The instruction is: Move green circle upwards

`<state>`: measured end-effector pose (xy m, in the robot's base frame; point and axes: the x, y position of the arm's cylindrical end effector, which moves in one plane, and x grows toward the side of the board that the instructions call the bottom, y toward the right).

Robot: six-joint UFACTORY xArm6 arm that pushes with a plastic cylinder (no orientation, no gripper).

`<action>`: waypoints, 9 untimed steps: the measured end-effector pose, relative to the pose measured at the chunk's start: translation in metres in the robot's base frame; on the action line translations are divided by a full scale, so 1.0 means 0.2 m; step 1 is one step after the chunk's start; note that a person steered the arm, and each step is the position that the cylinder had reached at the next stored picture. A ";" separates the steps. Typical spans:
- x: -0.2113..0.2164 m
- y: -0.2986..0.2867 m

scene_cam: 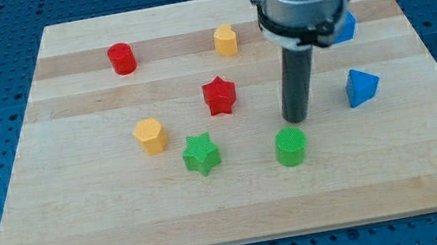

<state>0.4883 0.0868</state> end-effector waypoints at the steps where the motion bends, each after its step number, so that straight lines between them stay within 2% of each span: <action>1: 0.07 0.12; 2: 0.12 0.18; 4: 0.36 -0.07; 6: 0.20 -0.15; 9: 0.09 -0.06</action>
<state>0.5063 0.0738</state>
